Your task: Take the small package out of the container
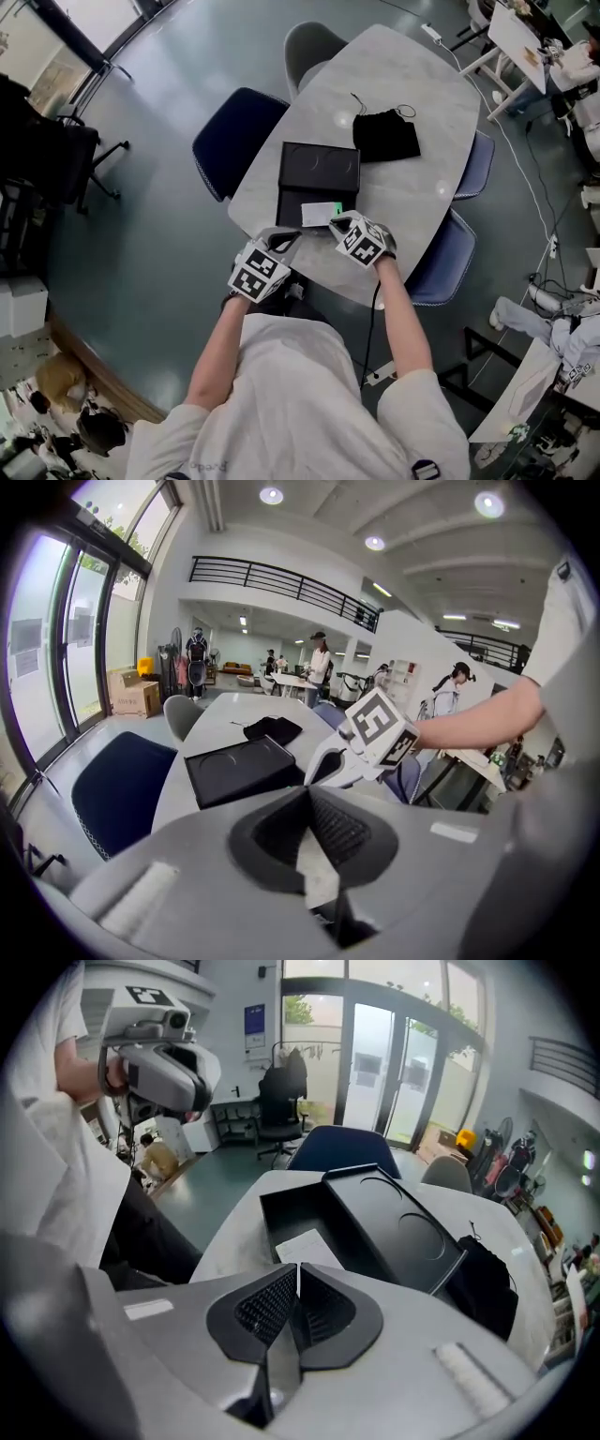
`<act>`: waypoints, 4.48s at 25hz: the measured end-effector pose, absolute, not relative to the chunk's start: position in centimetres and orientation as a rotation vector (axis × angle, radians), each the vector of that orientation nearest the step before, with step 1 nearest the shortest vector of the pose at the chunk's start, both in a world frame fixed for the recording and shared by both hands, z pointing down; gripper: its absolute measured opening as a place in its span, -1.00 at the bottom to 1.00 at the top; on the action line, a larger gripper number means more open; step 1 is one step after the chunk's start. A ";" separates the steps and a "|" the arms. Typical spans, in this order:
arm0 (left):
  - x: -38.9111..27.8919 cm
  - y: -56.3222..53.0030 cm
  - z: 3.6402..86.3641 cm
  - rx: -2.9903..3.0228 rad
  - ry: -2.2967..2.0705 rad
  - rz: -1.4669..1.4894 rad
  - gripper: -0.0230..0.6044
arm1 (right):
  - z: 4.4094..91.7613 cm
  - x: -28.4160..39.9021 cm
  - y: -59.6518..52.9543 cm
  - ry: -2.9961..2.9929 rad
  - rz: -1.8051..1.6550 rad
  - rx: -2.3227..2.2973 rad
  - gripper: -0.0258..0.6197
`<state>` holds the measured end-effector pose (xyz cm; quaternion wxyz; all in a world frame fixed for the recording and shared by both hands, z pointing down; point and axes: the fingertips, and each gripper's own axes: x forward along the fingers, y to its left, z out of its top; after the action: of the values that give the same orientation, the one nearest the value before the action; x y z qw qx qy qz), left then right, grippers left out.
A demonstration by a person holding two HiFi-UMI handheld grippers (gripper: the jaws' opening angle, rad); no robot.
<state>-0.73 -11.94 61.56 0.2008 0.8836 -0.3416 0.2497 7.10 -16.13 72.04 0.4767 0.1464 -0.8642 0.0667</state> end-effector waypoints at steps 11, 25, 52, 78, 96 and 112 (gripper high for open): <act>-0.5 -17.3 62.5 2.509 -0.820 0.684 -0.76 | 76.4 6.5 -17.1 -1.958 0.131 0.166 -0.69; -2.8 -22.0 65.8 2.511 -0.780 0.674 -0.76 | 79.7 5.8 -17.6 -1.809 0.033 -0.023 -0.27; -3.1 -24.6 66.3 2.478 -0.741 0.611 -0.76 | 82.6 6.0 -18.2 -1.578 -0.150 -0.179 0.02; -3.3 -24.7 68.9 2.506 -0.692 0.762 -0.76 | 82.9 5.0 -18.0 -1.646 0.034 0.018 0.02; -4.7 -23.0 69.8 2.498 -0.669 0.796 -0.76 | 79.5 5.5 -18.1 -1.761 0.037 0.216 0.02; -4.7 -22.5 70.0 2.426 -0.706 0.704 -0.76 | 75.2 3.4 -19.6 -2.066 0.388 0.642 0.02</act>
<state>-4.67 -22.51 69.98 0.2566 0.8940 -0.2602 0.2594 3.43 -19.56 75.17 0.4544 0.2601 -0.8373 0.1573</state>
